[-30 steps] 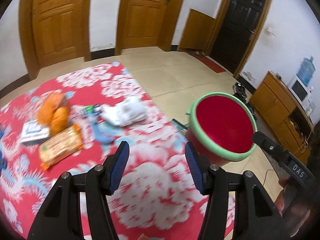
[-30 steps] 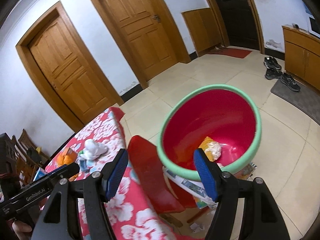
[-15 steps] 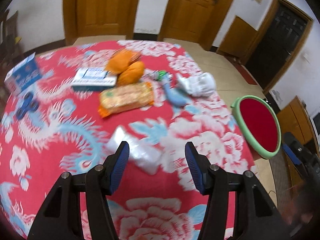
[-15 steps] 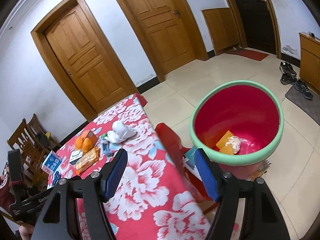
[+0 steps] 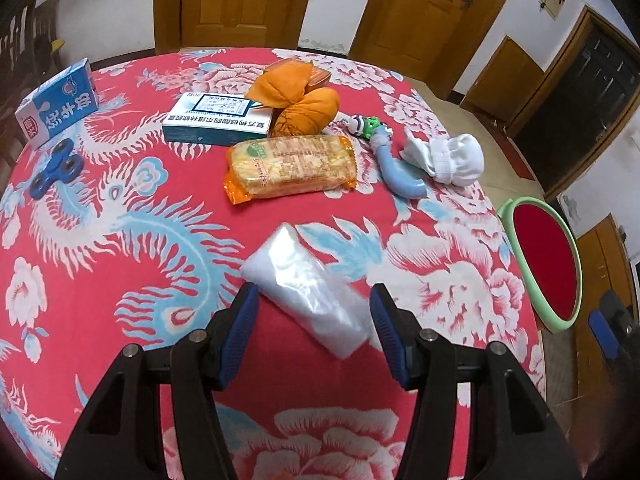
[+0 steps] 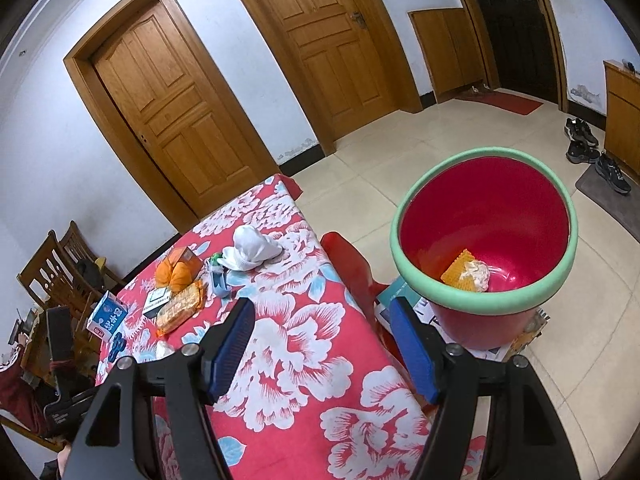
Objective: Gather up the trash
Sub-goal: 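Grasp the clear plastic bag on the table with the left tool, then grasp the blue plastic piece with the right tool while the left tool holds the bag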
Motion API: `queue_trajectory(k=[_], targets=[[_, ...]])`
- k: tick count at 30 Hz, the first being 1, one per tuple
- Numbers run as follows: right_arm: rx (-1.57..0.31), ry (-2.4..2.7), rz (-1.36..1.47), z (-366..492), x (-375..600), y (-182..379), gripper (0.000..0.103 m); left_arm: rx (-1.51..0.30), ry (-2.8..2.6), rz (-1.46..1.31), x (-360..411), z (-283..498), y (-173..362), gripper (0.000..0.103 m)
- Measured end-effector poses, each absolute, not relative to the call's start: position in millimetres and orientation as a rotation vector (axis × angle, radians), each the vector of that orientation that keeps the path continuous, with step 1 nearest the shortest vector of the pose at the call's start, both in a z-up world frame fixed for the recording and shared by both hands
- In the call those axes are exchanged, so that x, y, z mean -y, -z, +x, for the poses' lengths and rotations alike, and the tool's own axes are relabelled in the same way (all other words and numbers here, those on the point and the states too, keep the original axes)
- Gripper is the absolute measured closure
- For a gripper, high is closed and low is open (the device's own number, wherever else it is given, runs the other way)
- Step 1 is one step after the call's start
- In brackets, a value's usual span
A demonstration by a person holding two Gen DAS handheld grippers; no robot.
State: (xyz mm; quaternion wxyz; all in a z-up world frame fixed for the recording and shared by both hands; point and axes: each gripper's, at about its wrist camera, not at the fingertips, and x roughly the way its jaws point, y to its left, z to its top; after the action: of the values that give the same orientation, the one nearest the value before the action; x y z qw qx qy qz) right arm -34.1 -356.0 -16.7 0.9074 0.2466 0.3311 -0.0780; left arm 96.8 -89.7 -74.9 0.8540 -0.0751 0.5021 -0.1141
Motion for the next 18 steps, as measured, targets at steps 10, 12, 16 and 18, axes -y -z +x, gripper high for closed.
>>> queue_trajectory(k=[10, 12, 16, 18], targets=[[-0.724, 0.139, 0.489, -24, 342, 20, 0.031, -1.036, 0.23, -0.126, 91, 104, 81, 0.049], [-0.732, 0.136, 0.481, -21, 338, 20, 0.031, -1.036, 0.236, -0.119, 91, 103, 81, 0.053], [-0.751, 0.122, 0.456, -12, 327, 20, 0.031, -1.042, 0.293, -0.131, 89, 103, 81, 0.06], [-0.761, 0.112, 0.442, -6, 322, 20, 0.031, -1.042, 0.307, -0.137, 86, 104, 80, 0.061]])
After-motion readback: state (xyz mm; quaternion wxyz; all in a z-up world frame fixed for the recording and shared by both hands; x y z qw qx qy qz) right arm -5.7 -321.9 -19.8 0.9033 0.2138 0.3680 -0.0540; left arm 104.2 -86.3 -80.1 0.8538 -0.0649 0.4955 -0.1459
